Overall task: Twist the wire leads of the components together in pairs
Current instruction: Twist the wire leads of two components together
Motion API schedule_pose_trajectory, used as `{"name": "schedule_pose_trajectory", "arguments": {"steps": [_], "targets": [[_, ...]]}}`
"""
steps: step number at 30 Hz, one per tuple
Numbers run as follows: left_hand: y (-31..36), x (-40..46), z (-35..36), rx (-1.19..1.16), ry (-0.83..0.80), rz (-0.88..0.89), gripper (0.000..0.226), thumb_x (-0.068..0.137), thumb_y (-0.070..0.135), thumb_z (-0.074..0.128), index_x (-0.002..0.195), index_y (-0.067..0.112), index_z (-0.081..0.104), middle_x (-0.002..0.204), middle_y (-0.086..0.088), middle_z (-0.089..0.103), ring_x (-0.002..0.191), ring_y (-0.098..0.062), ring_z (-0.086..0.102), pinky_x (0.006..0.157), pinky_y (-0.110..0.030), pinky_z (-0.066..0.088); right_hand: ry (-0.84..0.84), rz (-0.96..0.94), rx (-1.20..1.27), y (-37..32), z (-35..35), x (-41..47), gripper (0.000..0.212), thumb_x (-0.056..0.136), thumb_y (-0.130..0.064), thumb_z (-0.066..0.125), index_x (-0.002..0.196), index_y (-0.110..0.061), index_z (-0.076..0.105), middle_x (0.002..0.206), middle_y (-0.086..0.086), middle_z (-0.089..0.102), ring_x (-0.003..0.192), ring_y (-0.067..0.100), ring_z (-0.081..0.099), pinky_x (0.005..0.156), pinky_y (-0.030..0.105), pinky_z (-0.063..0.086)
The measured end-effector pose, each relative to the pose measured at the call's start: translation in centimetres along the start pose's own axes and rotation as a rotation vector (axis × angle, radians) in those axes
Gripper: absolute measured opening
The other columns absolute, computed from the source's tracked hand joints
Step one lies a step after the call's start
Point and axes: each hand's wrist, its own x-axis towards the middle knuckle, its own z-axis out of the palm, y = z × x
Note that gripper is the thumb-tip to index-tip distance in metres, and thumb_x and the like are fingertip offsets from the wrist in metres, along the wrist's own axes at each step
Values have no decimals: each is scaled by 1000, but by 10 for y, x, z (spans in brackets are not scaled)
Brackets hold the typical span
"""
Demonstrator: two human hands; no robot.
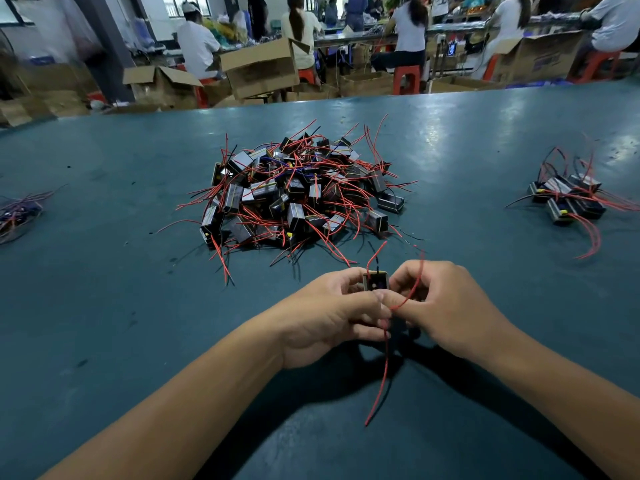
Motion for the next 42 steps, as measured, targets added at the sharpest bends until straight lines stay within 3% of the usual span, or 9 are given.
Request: {"name": "schedule_pose_trajectory", "arguments": {"steps": [6, 9, 13, 16, 20, 31, 37, 42], "targets": [[-1, 0, 3, -53, -28, 5, 20, 84, 4, 63, 101, 11, 58, 85, -7, 66, 71, -18, 65, 74, -32, 59, -11, -6, 16, 1, -1, -1, 19, 75, -29, 81, 71, -20, 65, 56, -10, 65, 46, -1, 50, 47, 14, 41], [-2, -1, 1, -14, -13, 14, 32, 88, -13, 59, 112, 8, 55, 89, -10, 65, 72, -18, 66, 71, -28, 60, -12, 4, 15, 2, -1, 0, 21, 75, -34, 82, 72, -21, 65, 59, -7, 66, 47, 2, 50, 47, 18, 43], [-2, -3, 0, 32, -34, 18, 40, 84, -22, 58, 113, 5, 57, 87, -5, 67, 74, -14, 69, 70, -26, 60, -76, 78, 104, 1, 0, 3, 22, 81, -35, 79, 77, -17, 66, 58, 0, 66, 49, 9, 54, 46, 21, 41], [-2, -3, 0, 36, -9, 21, 44, 84, -19, 63, 125, -4, 55, 102, -12, 66, 85, -18, 67, 83, -30, 59, -86, 130, 180, 1, -3, 6, 22, 87, -33, 73, 78, -13, 66, 51, 0, 62, 42, 10, 51, 41, 20, 37], [-2, -3, -1, 20, 19, 4, 47, 85, -15, 66, 129, -8, 51, 108, -19, 63, 88, -19, 67, 77, -28, 60, -86, 154, 240, -1, -5, 5, 24, 89, -31, 71, 76, -12, 65, 47, -3, 59, 37, 4, 47, 39, 17, 35], [-3, 0, -6, 74, 51, -20, 26, 90, -8, 63, 112, 3, 58, 86, -13, 69, 69, -20, 68, 68, -32, 60, -80, 176, 237, 0, -6, 7, 27, 85, -36, 73, 73, -15, 63, 51, -2, 60, 39, 8, 48, 43, 23, 38], [-2, -2, -11, 74, -26, -39, 12, 99, 2, 52, 108, 6, 59, 98, -17, 75, 85, -24, 75, 80, -36, 62, -85, 192, 233, 6, -8, 9, 27, 84, -41, 74, 71, -20, 63, 52, 0, 60, 47, 18, 50, 48, 27, 39], [-3, -4, -9, 136, 1, -8, 12, 102, 10, 53, 112, 4, 56, 85, -13, 73, 71, -20, 72, 65, -28, 59, -116, 184, 197, 5, -8, 7, 24, 84, -45, 71, 70, -27, 64, 48, 2, 58, 38, 13, 45, 39, 20, 34]]}}
